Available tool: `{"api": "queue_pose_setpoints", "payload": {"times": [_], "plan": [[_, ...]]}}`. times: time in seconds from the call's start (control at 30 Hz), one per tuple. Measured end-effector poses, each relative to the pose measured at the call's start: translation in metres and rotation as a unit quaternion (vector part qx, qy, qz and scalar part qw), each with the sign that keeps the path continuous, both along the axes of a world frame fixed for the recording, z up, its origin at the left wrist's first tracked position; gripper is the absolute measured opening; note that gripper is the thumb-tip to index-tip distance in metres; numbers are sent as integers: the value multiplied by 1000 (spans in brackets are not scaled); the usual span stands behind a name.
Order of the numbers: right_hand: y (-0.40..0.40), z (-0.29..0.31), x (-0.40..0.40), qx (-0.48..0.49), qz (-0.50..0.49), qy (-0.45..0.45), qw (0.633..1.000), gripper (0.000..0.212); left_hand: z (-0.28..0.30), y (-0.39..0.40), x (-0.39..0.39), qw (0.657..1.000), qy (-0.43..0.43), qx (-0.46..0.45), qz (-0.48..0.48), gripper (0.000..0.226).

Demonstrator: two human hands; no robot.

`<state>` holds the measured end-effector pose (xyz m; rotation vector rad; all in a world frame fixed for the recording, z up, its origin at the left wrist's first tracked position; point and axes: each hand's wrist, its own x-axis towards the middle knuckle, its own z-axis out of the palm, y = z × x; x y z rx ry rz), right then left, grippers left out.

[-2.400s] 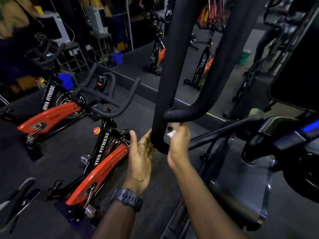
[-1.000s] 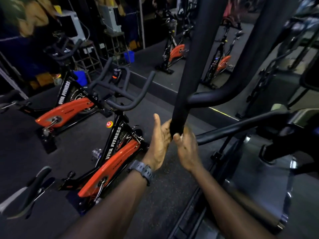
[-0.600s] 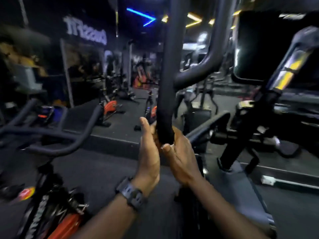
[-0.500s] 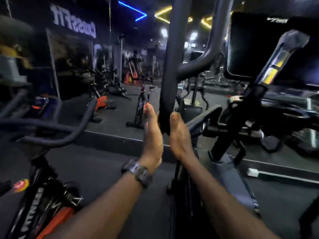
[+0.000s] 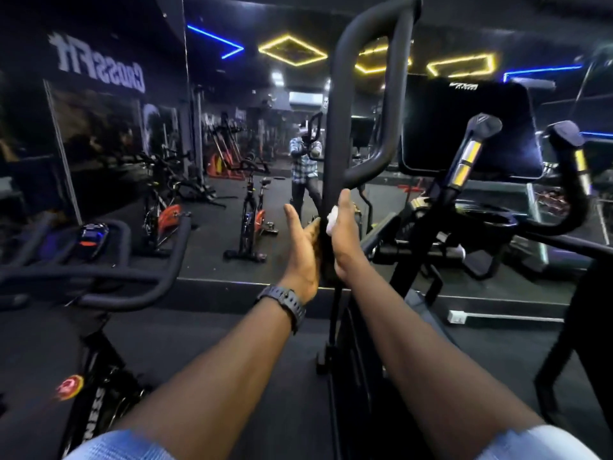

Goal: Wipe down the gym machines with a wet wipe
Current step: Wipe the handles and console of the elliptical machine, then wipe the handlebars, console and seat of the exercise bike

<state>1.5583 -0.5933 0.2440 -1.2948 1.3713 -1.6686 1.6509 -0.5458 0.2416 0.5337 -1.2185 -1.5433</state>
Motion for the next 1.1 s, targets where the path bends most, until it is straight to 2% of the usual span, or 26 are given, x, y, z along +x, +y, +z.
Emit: {"api": "queue_pose_setpoints", "payload": {"times": [0.07,0.13,0.17,0.2,0.27,0.33,0.4,0.47,0.57,0.63,0.73,0.9,1.1], "plan": [[17,1,11,-32,-46,98,994,79,-1,0,7,1000,6,13,-15,114],[35,-27,11,-71,-78,199,974,72,-6,-4,16,1000,5,16,-15,115],[41,-44,8,-71,-87,216,970,68,-9,-7,21,1000,4,14,-15,112],[48,-54,7,-71,-98,198,973,65,-11,-8,29,1000,3,10,-21,109],[55,-55,15,-88,-135,86,983,57,-14,-12,50,1000,-8,5,-19,107],[61,-42,37,-142,-190,-3,971,45,-15,-20,77,1000,-20,3,15,104],[64,-30,68,-216,-226,-8,950,35,-11,-27,107,998,-24,-2,52,102],[53,-24,107,-258,-180,30,949,29,-7,-37,143,995,-14,0,103,99],[20,-20,163,-254,-80,116,957,29,-8,-52,195,982,-7,13,188,96],[-14,-25,194,-233,-31,149,960,32,-15,-61,227,970,-18,19,243,95],[-68,-44,234,-152,33,201,967,28,-30,-72,269,954,-41,29,297,94],[-136,-65,299,-100,115,287,946,26,-46,-100,323,931,-59,52,355,95],[-194,-117,344,-27,191,243,951,19,-67,-149,360,904,-67,73,416,88]]}}
